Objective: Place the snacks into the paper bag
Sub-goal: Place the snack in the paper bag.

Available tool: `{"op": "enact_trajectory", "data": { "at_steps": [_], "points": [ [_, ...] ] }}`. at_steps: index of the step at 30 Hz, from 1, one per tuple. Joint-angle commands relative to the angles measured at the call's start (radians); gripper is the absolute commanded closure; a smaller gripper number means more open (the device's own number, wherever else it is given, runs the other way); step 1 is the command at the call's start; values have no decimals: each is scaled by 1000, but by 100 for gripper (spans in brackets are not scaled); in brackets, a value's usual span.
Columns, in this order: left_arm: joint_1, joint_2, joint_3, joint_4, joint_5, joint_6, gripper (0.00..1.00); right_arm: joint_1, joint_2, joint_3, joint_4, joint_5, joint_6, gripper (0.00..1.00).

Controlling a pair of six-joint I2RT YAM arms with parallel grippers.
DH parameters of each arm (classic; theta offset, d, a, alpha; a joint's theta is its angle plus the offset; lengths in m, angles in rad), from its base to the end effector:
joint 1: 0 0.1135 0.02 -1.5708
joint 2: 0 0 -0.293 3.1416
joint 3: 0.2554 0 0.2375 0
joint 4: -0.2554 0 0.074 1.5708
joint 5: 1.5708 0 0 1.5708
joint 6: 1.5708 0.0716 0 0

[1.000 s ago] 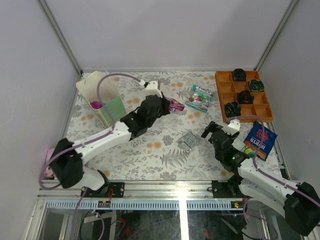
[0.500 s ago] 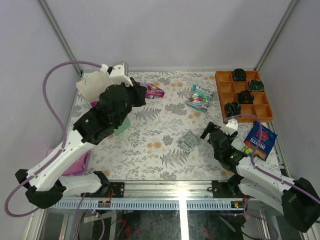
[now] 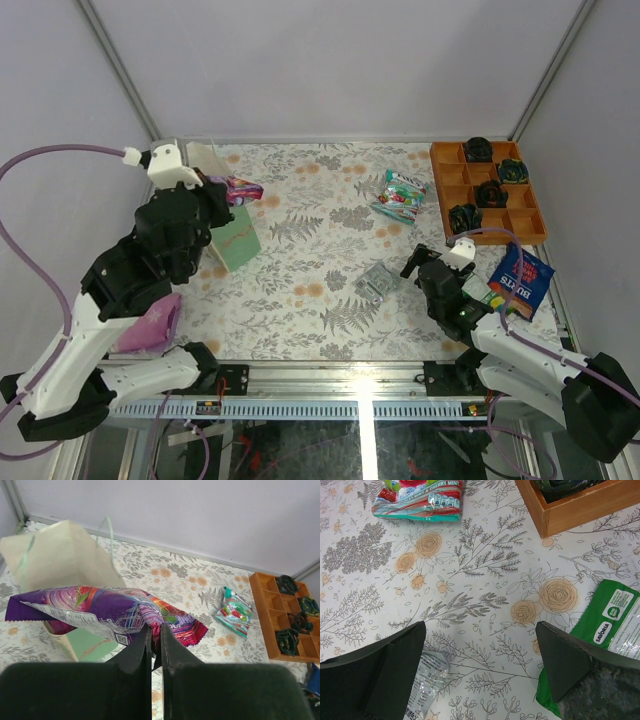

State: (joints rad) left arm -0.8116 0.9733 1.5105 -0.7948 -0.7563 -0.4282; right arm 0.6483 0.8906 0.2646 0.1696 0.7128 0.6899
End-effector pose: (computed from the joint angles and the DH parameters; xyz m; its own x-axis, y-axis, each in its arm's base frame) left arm 0.1346 -0.0705 0.4928 -0.1889 -0.2397 -0.9523 -0.0083 0.9701 -0.2425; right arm 0.1655 0.0666 0.1988 -0.2639 0.4042 -0.8758 0.2322 0.9079 0.3490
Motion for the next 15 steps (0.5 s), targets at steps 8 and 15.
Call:
{"op": "enact_trajectory", "data": {
  "at_steps": [8, 15],
  "points": [
    [5, -60, -66, 127, -144, 128, 100, 8, 4, 41, 35, 2, 11, 1],
    [11, 5, -62, 213, -166, 227, 100, 8, 4, 41, 33, 6, 10, 1]
  ]
}}
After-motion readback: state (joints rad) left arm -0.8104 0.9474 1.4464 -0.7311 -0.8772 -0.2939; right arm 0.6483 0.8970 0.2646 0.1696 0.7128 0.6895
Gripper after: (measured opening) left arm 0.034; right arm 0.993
